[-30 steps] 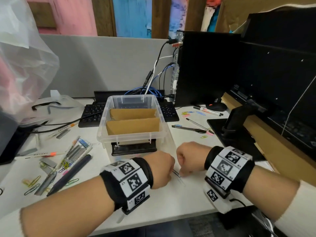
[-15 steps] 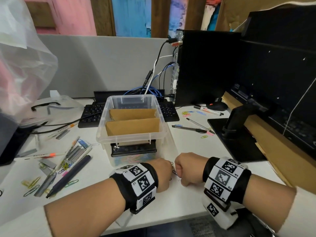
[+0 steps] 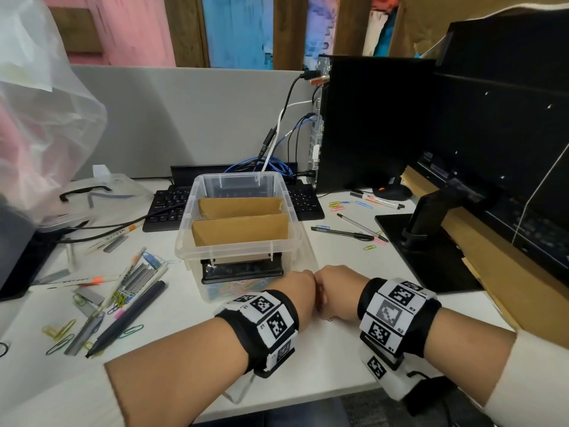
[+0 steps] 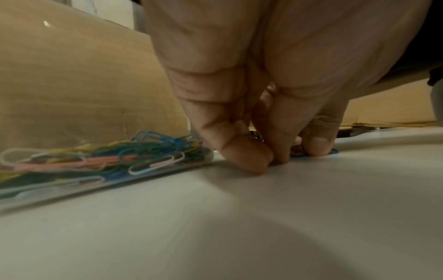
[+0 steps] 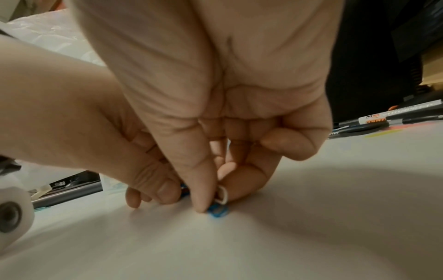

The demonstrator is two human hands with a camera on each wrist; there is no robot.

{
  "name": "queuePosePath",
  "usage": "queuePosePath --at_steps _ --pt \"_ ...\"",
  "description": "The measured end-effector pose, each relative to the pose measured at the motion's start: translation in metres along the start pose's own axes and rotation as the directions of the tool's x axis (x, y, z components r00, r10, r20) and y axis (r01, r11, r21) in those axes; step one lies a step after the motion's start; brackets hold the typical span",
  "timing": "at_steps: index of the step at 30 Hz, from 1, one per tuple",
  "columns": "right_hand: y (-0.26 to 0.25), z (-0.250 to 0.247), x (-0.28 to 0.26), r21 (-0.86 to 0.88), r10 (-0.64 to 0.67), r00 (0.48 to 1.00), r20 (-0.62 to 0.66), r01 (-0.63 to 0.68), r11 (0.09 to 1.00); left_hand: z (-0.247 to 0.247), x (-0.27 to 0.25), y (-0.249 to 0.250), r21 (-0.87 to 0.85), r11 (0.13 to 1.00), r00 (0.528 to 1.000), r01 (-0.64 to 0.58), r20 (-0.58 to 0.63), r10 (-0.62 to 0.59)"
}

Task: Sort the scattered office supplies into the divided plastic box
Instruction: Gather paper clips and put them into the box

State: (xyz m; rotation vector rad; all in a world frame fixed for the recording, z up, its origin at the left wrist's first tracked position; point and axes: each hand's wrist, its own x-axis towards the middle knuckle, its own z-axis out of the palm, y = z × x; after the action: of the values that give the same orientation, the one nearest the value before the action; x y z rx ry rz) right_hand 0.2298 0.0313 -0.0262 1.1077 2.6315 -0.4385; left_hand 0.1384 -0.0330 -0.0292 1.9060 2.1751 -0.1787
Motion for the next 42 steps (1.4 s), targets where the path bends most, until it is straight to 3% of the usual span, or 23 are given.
queuePosePath --at_steps 6,9,13,17,20,23,32,36,39,42 --pt "0.021 0.000 0.000 0.000 0.024 0.998 0.052 -0.024 1.000 -0.007 0.006 0.012 0.115 0.993 0.997 0.016 0.077 -0.025" --pt "0.040 -0.004 0.008 -0.096 0.106 0.994 0.021 -0.104 0.990 -0.009 0.004 0.013 0.121 0.993 0.995 0.014 0.094 -0.025" --pt "0.070 -0.015 0.030 -0.234 0.253 0.967 -0.033 -0.253 0.939 -0.009 0.004 0.011 0.275 0.957 0.992 -0.086 0.113 0.057" --pt "0.093 -0.034 0.057 -0.210 0.357 0.933 -0.042 -0.358 0.910 -0.004 0.006 0.012 0.463 0.858 0.974 -0.222 0.149 0.171" --pt "0.102 -0.041 0.067 -0.204 0.375 0.924 -0.078 -0.383 0.901 0.006 0.011 0.002 0.398 0.896 0.980 -0.196 0.107 0.167" --pt "0.104 -0.040 0.071 -0.176 0.409 0.906 -0.108 -0.423 0.889 0.009 0.003 -0.005 0.228 0.967 0.992 -0.112 0.074 0.098" --pt "0.103 -0.044 0.064 -0.141 0.513 0.857 -0.057 -0.515 0.845 0.016 -0.006 -0.028 0.109 0.989 0.995 -0.098 0.000 0.098" --pt "0.104 -0.038 0.061 -0.119 0.472 0.874 -0.111 -0.483 0.867 0.012 -0.008 -0.035 0.033 0.996 0.996 -0.087 -0.002 0.087" --pt "0.100 -0.035 0.057 -0.135 0.448 0.886 -0.116 -0.461 0.877 0.013 -0.006 -0.041 0.035 0.998 0.995 -0.059 0.078 0.056" --pt "0.092 -0.032 0.053 -0.178 0.369 0.925 -0.087 -0.379 0.908 0.013 -0.009 -0.043 -0.005 0.999 0.997 -0.041 0.064 0.041"
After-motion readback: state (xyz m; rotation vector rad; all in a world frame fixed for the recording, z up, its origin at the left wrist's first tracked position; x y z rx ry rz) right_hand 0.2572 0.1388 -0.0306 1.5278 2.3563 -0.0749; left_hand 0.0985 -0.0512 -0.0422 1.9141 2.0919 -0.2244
